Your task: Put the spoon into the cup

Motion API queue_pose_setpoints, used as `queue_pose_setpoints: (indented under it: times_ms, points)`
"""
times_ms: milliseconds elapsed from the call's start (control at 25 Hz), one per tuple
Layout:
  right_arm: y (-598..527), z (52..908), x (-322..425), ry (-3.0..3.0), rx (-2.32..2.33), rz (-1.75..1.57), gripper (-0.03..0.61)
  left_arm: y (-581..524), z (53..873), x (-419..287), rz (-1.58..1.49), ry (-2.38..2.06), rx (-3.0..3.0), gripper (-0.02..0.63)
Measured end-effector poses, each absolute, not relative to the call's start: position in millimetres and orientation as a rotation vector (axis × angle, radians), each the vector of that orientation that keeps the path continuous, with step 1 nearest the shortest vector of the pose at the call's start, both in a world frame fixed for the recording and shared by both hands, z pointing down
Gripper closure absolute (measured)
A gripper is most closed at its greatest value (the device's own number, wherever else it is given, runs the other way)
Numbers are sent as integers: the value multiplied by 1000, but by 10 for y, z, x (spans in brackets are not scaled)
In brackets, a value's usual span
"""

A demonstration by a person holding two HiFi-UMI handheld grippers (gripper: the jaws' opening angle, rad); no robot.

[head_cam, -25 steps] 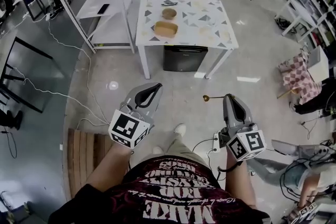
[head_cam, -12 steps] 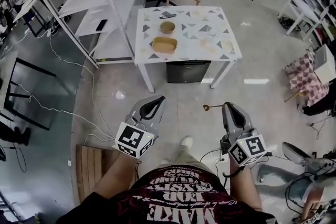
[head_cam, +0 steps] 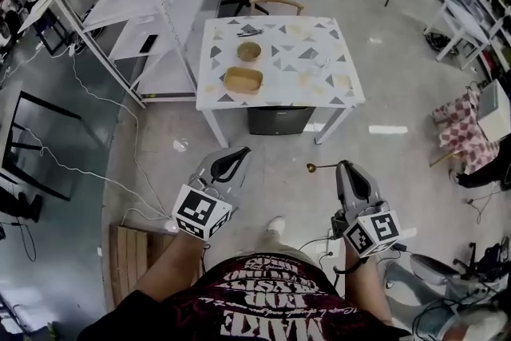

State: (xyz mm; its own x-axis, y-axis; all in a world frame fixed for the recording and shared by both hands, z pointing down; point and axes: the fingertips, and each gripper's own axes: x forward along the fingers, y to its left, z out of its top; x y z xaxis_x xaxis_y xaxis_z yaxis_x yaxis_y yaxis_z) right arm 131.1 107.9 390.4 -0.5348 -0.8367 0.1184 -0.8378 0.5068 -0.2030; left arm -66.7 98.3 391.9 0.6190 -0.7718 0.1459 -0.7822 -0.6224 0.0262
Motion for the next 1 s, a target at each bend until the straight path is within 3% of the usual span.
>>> queue_pose_setpoints:
  times_ms: [1000]
  points:
    - [136,3860,1939,-2799,1483,374,545,179,3885,-107,196,-1394,2729,612]
